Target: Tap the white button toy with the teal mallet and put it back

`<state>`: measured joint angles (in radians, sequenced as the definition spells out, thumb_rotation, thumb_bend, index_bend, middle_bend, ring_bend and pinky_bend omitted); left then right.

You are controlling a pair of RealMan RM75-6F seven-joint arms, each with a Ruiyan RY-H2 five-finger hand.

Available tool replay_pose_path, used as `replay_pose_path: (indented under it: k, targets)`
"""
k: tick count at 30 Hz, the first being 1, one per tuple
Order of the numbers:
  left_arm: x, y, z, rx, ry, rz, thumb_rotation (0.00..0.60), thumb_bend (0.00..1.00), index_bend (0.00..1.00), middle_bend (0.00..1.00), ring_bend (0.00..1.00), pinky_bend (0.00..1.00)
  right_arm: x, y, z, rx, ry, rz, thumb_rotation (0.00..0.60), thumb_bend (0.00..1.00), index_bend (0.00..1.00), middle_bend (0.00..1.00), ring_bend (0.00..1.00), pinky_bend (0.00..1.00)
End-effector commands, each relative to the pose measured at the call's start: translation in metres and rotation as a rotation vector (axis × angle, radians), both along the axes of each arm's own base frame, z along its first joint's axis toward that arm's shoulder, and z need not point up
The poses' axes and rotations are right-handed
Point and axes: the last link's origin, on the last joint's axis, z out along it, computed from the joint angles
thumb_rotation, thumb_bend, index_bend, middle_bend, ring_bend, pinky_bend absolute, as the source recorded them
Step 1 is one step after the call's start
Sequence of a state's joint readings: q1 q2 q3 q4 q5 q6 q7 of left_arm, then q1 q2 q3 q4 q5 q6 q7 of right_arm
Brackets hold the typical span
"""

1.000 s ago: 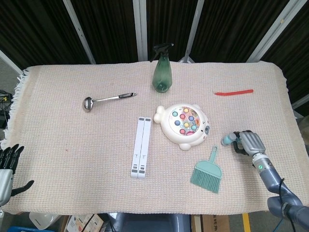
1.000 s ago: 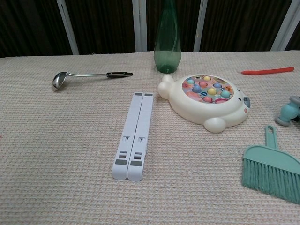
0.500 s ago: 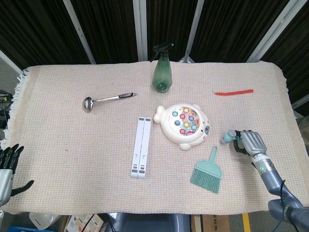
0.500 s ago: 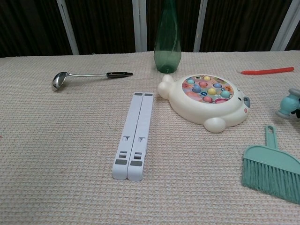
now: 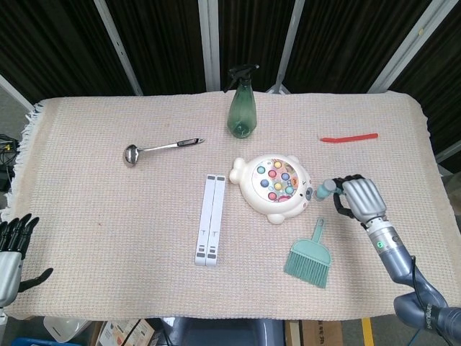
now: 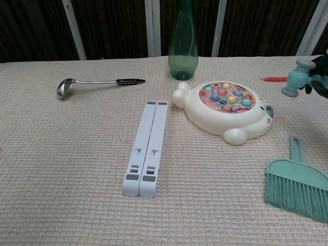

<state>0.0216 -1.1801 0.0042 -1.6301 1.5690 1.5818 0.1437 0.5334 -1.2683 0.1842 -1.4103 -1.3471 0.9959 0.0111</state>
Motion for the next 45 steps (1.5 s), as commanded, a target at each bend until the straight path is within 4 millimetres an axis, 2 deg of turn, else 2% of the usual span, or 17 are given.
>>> replay_pose_path:
  k: [1, 10, 23, 34, 45]
  targets:
    - [0.000, 0.000, 0.000, -0.002, 0.001, 0.000, 0.600, 0.09, 0.00, 0.00, 0.00, 0.00, 0.032, -0.007, -0.003, -0.018, 0.039, 0.080, 0.600, 0.84, 0.90, 0.79, 0.60, 0.34]
    - [-0.003, 0.002, -0.002, -0.010, 0.001, 0.006, 0.600, 0.09, 0.00, 0.00, 0.00, 0.00, 0.063, -0.016, -0.033, 0.014, 0.138, 0.139, 0.600, 0.84, 0.90, 0.80, 0.61, 0.35]
    - [-0.006, 0.006, -0.005, -0.025, -0.002, 0.015, 0.600, 0.09, 0.00, 0.00, 0.00, 0.00, 0.068, -0.034, -0.057, 0.040, 0.241, 0.099, 0.600, 0.84, 0.91, 0.80, 0.61, 0.35]
    - [-0.008, 0.006, -0.005, -0.024, -0.002, 0.022, 0.600, 0.09, 0.00, 0.00, 0.00, 0.00, 0.063, -0.038, -0.066, 0.052, 0.317, 0.082, 0.600, 0.84, 0.92, 0.80, 0.61, 0.35]
    - [-0.008, 0.006, -0.005, -0.019, -0.006, 0.018, 0.600, 0.09, 0.00, 0.00, 0.00, 0.00, 0.083, -0.034, -0.051, 0.012, 0.298, 0.128, 0.600, 0.84, 0.92, 0.80, 0.61, 0.35]
